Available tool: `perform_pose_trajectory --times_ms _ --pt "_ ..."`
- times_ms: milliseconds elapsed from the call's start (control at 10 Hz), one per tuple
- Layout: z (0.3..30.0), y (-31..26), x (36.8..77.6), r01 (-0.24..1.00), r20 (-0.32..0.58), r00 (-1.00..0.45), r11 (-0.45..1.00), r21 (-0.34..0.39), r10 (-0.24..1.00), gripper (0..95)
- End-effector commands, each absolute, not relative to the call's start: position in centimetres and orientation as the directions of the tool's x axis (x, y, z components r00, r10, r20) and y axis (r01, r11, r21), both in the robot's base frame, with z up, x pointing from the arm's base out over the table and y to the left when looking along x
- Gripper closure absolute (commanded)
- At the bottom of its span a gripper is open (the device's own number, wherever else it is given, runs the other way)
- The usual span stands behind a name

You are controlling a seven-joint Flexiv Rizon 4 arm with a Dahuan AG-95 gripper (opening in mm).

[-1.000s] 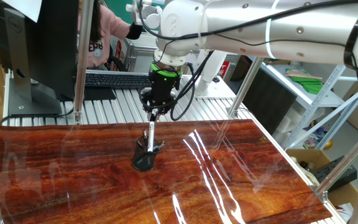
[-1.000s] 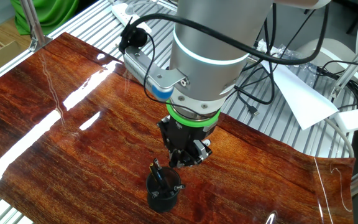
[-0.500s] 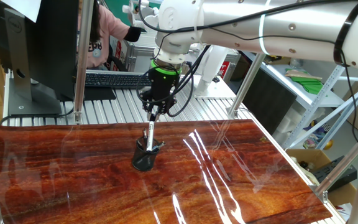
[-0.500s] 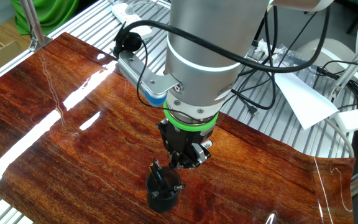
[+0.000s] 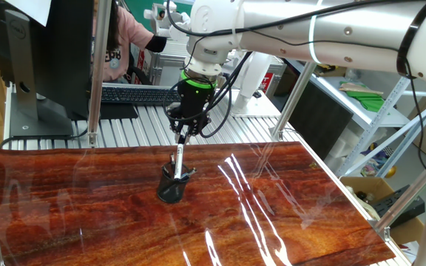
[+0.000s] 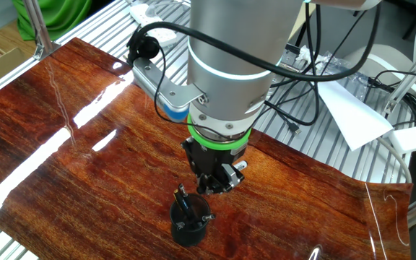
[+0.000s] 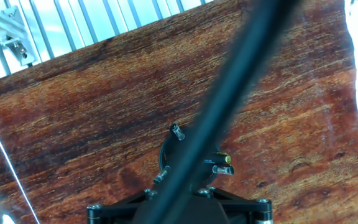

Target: Put the pen into the pen holder

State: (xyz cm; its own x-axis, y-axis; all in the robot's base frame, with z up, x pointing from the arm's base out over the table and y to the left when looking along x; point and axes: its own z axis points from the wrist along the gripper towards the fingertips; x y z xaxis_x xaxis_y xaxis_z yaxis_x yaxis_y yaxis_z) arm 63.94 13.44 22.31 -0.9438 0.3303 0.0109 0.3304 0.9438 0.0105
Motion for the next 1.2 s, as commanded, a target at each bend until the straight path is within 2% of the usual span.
perform_pose_trajectory --times_ms 100,1200 --pt "22.27 13.40 63.86 0.335 0.007 -0.942 0.942 0.012 0.334 95.0" --pt "22.27 13.40 63.86 0.361 0.010 -0.933 0.932 0.026 0.361 95.0"
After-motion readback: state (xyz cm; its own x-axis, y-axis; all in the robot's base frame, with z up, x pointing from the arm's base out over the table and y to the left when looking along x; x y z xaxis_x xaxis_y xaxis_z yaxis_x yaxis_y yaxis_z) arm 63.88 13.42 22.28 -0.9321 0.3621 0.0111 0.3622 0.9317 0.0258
